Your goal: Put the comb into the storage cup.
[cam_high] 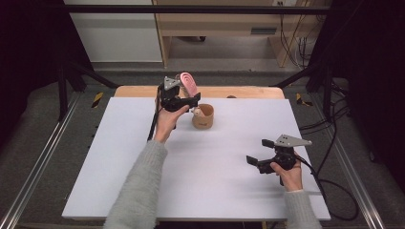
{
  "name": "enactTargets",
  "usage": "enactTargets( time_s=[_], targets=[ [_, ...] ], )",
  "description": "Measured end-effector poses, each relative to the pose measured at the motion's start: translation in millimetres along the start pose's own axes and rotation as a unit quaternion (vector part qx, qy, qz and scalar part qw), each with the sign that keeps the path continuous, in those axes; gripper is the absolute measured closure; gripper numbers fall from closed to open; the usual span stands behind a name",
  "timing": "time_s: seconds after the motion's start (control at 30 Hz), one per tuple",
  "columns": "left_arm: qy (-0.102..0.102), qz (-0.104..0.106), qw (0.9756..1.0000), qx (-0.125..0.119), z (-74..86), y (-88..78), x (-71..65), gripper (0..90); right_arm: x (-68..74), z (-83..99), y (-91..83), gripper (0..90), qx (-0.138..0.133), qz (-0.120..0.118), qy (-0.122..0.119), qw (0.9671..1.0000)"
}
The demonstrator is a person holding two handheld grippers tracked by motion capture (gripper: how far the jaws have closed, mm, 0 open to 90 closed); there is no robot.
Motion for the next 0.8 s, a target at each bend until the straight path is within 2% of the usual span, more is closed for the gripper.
enactTargets(
  time_s=[0.17,0.37,0.63,0.8],
  targets=[
    [-0.004,0.004,1.0000,0.005,-0.2,-6.8,0.6,1.7,-0.1,0.2,0.3,0.6,0.001,0.001,-0.001,1.0000],
    [0.004,0.014,0.9999,0.005,0.6,-18.4,2.6,1.7,0.1,0.2,0.5,0.5,0.002,0.001,0.000,1.0000],
    [0.003,0.020,0.9998,0.005,1.4,-36.0,10.3,1.7,-0.4,0.7,1.3,0.6,0.003,0.003,-0.002,1.0000],
    [0.000,0.039,0.9992,0.001,1.9,-49.5,14.0,1.7,-0.5,1.1,1.7,0.6,0.005,0.004,-0.002,1.0000]
  ],
)
Point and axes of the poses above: each handheld gripper's, and its own axes: y roughly forward along the jaws, z roughly out of its underside, x roughly to its left, the point moved 5 cm from there along y, roughly forward along the jaws, and after that the axes turned 8 degrees about -z, right-handed, at the moved point
